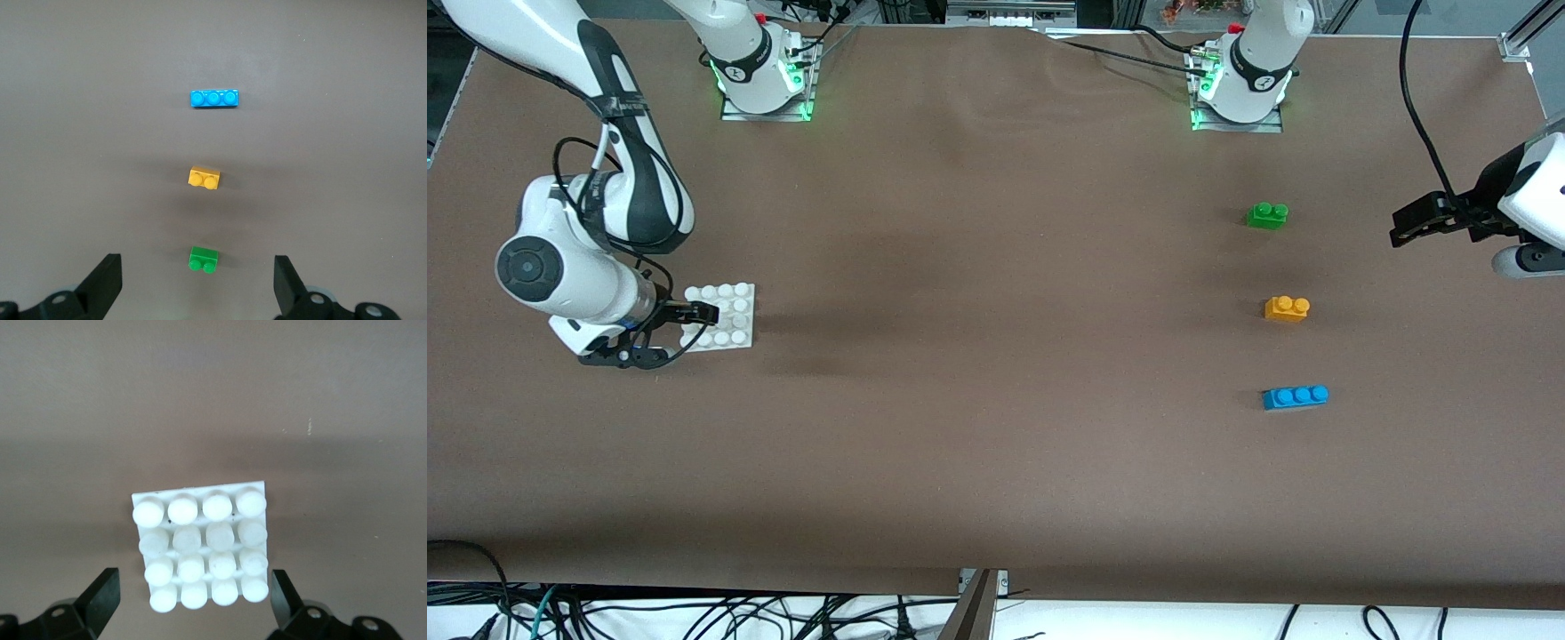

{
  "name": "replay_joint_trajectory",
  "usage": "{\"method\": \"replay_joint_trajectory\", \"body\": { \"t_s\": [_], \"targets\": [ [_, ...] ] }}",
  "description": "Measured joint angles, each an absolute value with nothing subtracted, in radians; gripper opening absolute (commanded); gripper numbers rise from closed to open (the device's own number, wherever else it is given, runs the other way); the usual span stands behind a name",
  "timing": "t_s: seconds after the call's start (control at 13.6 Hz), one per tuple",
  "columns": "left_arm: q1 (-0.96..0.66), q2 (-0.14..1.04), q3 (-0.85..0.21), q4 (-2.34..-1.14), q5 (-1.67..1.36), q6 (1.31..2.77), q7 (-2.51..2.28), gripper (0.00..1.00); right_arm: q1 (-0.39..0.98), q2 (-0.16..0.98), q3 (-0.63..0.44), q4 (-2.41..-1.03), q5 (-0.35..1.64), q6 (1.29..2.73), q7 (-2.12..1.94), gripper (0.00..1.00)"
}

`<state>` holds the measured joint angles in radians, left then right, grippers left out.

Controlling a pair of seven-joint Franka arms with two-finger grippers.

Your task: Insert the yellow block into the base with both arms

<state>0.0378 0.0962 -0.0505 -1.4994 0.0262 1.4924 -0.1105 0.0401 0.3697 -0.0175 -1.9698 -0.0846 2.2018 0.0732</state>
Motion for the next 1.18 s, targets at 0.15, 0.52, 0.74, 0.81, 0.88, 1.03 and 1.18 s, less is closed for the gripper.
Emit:
{"method": "replay_joint_trajectory", "body": {
  "t_s": [0.15, 0.52, 0.74, 0.81, 0.88, 1.03, 1.18],
  "targets": [
    [0.038, 0.096, -0.051, -1.499, 0.026, 1.492, -0.11, 1.0, 0.039, 0.389, -0.022, -2.016, -0.085, 2.264, 0.073, 1.0],
    [0.038, 0.096, -0.051, -1.499, 0.026, 1.492, -0.11, 1.0, 0.037, 0.439, -0.04, -2.029, -0.087, 2.316, 0.05, 1.0],
    [0.037, 0.096, -0.056, -1.499, 0.026, 1.492, -0.11, 1.0, 0.037, 0.439, -0.044, -2.048, -0.087, 2.324, 0.025, 1.0],
    [0.037, 0.096, -0.06, -1.499, 0.026, 1.492, -0.11, 1.0, 0.037, 0.439, -0.044, -2.063, -0.087, 2.343, 0.014, 1.0],
    [0.037, 0.095, -0.064, -1.499, 0.026, 1.492, -0.11, 1.0, 0.037, 0.439, -0.045, -2.08, -0.087, 2.361, 0.004, 1.0],
    [0.037, 0.095, -0.067, -1.499, 0.026, 1.492, -0.11, 1.0, 0.037, 0.439, -0.049, -2.101, -0.088, 2.379, -0.006, 1.0],
    [0.037, 0.095, -0.066, -1.499, 0.026, 1.492, -0.11, 1.0, 0.037, 0.439, -0.05, -2.111, -0.088, 2.385, -0.017, 1.0]
  ]
}}
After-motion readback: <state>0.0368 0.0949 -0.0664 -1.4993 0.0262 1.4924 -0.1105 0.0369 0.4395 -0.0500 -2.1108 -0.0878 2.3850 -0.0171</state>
